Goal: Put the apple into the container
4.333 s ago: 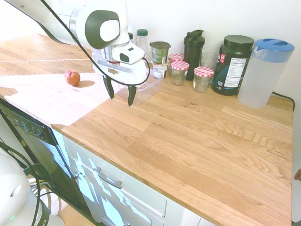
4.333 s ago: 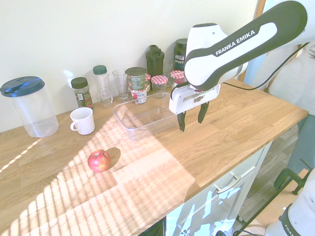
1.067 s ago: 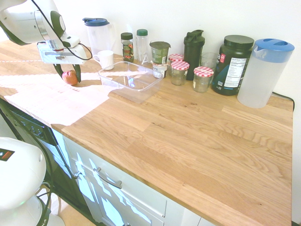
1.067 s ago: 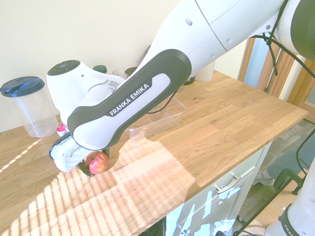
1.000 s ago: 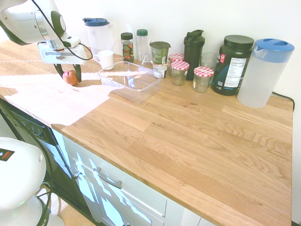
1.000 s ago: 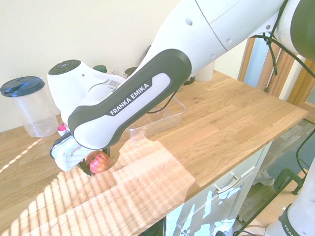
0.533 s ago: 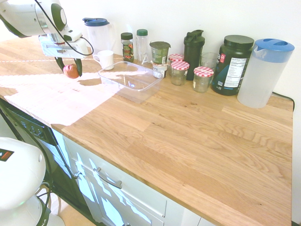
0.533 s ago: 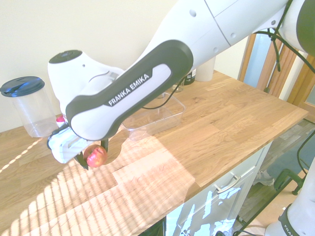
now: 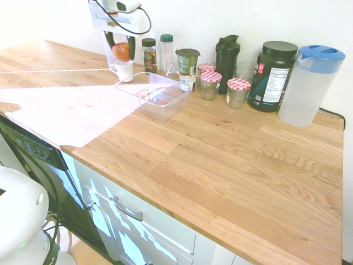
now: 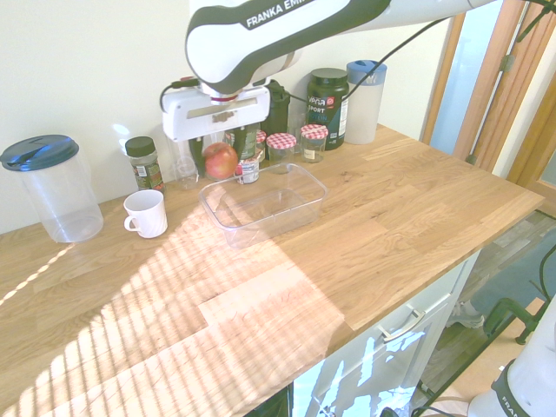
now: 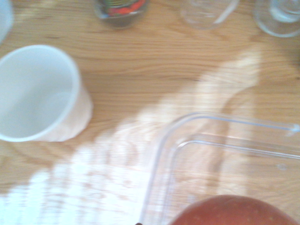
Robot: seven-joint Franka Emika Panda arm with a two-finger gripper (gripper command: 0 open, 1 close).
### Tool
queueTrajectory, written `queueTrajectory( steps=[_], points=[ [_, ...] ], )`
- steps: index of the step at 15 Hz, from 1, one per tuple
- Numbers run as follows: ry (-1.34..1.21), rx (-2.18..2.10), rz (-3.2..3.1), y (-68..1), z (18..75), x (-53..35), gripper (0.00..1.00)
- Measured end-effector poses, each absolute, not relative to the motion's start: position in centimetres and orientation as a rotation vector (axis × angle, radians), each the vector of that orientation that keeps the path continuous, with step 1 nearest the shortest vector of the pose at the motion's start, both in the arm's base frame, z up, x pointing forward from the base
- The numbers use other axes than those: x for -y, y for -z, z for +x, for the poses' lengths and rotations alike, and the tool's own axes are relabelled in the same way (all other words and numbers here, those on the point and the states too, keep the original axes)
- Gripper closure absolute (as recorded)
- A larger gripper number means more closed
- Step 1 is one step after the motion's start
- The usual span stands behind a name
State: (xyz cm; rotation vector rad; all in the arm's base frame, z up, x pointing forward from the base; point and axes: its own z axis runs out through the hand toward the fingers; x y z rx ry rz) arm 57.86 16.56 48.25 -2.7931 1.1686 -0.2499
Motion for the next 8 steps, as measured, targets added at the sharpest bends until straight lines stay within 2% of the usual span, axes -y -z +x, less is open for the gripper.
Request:
queueTrajectory(
  steps=[4,8],
  points=[
    [0.212,-1.326,-2.768,-42.8,56.4,-9.4,1.0],
    [0.176,-1.379,-2.768,-39.4,54.8,-6.7,1.0]
  ],
)
